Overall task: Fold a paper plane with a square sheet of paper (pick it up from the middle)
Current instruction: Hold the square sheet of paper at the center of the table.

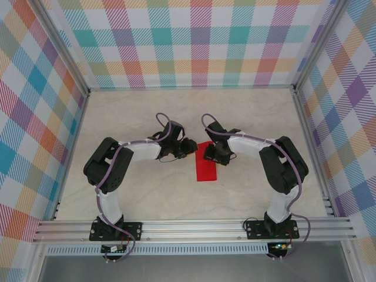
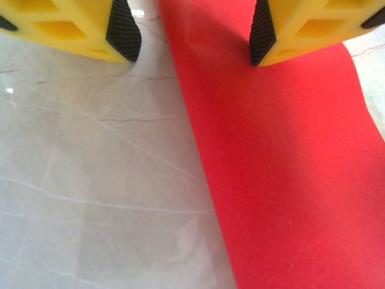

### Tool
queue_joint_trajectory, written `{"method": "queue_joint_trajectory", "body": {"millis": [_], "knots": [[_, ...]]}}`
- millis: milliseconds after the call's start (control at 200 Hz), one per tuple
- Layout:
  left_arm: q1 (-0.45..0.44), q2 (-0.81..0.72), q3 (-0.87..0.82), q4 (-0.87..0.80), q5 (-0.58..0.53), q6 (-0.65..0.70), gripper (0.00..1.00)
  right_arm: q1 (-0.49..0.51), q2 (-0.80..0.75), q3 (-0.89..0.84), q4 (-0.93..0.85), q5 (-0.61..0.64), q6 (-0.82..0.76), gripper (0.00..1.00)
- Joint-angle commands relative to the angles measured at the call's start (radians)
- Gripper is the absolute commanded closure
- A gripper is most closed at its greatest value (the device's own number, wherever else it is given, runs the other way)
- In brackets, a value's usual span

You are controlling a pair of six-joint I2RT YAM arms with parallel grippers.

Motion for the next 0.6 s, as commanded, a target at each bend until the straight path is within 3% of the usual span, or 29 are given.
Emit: {"method": "queue_joint_trajectory", "body": {"millis": [0, 595], "knots": [[-0.015, 0.018, 0.028, -0.022, 0.015, 0.003, 0.73, -0.010, 0.100, -0.045, -0.024, 0.094, -0.033, 0.44], [-0.015, 0.042, 0.045, -0.016, 0.048, -0.005, 0.77, -0.010, 0.130, -0.037, -0.028, 0.088, 0.002, 0.43]]}}
